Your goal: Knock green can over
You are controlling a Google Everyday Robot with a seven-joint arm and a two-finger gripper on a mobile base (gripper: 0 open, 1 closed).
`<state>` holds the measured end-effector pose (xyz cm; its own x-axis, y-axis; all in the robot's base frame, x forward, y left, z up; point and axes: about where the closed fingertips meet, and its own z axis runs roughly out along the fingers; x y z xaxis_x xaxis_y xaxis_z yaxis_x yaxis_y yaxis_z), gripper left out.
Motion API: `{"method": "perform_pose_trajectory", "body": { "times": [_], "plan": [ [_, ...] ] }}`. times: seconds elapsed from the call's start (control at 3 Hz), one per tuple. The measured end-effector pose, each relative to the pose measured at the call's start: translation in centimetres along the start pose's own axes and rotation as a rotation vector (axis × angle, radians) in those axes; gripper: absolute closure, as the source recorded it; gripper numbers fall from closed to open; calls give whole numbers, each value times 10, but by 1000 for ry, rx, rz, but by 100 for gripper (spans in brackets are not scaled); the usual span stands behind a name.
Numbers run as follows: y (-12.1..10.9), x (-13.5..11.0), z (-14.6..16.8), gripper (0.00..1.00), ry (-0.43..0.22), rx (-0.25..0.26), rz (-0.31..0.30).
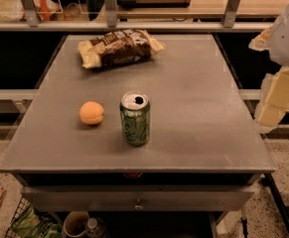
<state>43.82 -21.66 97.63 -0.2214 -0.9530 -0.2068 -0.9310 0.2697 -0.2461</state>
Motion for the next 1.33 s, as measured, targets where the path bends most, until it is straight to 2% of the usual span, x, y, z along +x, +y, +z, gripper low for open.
{"method": "perform_pose_trajectory", "body": {
  "times": [0.33,0.67,1.0,1.33],
  "plan": [
    [0,0,0,0,0,0,0],
    [-2,-2,-1,0,-25,-2,38],
    [-17,8,1,0,-146,11,232],
    [-28,1,8,0,-355,29,393]
  ]
}}
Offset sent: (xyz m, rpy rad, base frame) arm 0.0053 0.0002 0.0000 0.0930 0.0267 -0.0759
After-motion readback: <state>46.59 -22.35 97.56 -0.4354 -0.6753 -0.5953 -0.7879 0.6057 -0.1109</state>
